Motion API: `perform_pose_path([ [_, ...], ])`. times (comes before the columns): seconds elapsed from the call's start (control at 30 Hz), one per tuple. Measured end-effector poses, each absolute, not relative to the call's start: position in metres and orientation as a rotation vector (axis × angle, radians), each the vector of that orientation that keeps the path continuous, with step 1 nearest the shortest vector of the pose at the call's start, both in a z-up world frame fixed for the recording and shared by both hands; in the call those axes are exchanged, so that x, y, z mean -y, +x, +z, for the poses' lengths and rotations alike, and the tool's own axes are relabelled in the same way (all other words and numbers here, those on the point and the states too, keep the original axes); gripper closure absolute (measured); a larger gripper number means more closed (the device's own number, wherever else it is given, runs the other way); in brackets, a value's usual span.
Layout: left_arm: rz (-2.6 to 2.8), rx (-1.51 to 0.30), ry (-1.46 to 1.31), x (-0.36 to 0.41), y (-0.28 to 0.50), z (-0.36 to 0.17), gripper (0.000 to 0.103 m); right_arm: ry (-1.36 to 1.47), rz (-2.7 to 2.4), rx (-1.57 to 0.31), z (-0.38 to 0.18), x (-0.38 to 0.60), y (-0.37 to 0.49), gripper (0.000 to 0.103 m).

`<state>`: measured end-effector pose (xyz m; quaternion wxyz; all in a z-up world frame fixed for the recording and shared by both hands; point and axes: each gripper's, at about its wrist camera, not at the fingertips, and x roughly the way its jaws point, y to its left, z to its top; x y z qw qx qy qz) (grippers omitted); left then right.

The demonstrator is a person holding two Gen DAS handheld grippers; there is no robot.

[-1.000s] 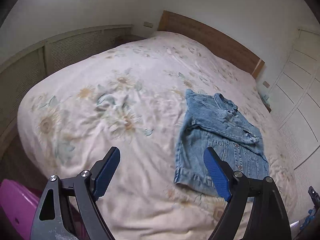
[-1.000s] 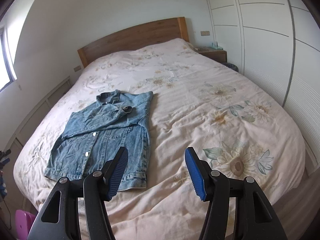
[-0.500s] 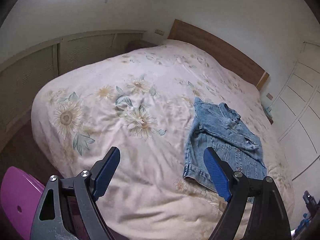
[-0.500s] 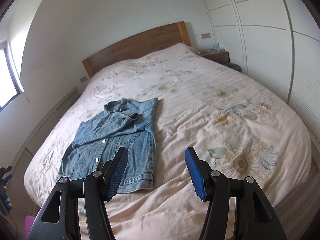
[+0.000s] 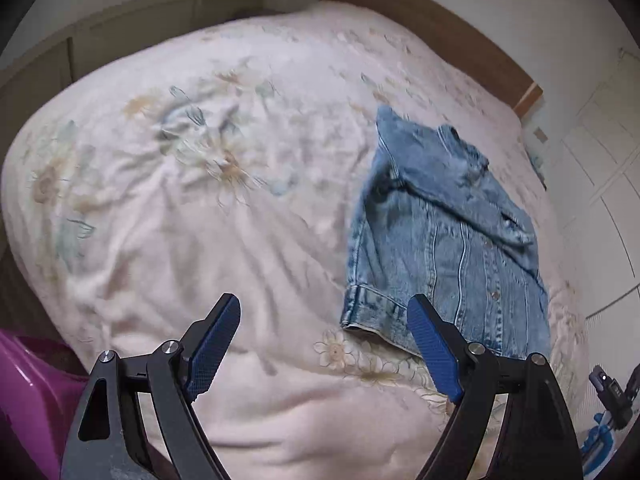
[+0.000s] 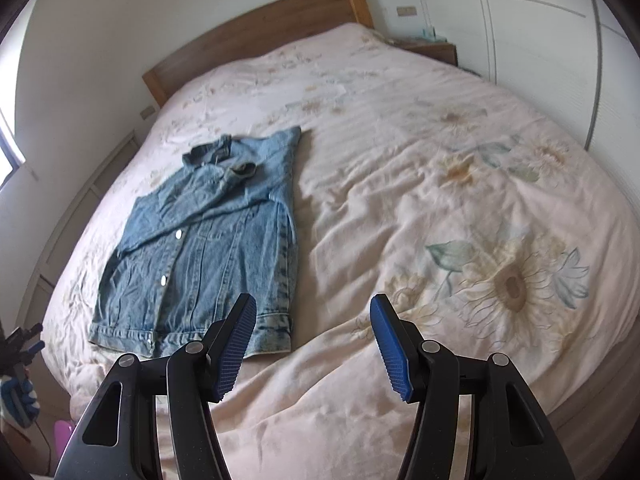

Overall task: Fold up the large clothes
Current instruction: 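Move both open tools toward the hem of the denim jacket, then grasp the jacket hem with the left tool while the right tool grasps it too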

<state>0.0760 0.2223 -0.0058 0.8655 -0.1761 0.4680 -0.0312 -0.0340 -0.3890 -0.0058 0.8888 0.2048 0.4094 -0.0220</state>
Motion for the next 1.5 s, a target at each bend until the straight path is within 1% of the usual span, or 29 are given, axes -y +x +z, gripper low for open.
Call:
perform_pose_path([
  [0.33,-0.096,-1.114,-0.401,-0.205,0.127,-0.065,0.021,0.465,0.039,-1.033,-0.073,0.355,0.024,0.042],
  [0.7,-0.215,-1.189,-0.426,-0.184,0.147,-0.096,0.021,0.495,0.129,-1.131,-0.11,0.328,0.066,0.042],
  [0.97,-0.247,-1.215,-0.491,-0.191,0.149,-0.105,0.021,0.596,0.161,-1.16,-0.135,0.341,0.07,0.042],
  [1.13,-0.312,-1.218,-0.548,-0.193,0.148,-0.107,0.022,0.648,0.212,-1.164,-0.139,0.345,0.07,0.039],
  [1.5,-0.417,-1.204,-0.687,-0.195,0.148,-0.111,0.022,0.757,0.309,-1.163,-0.148,0.353,0.071,0.039],
])
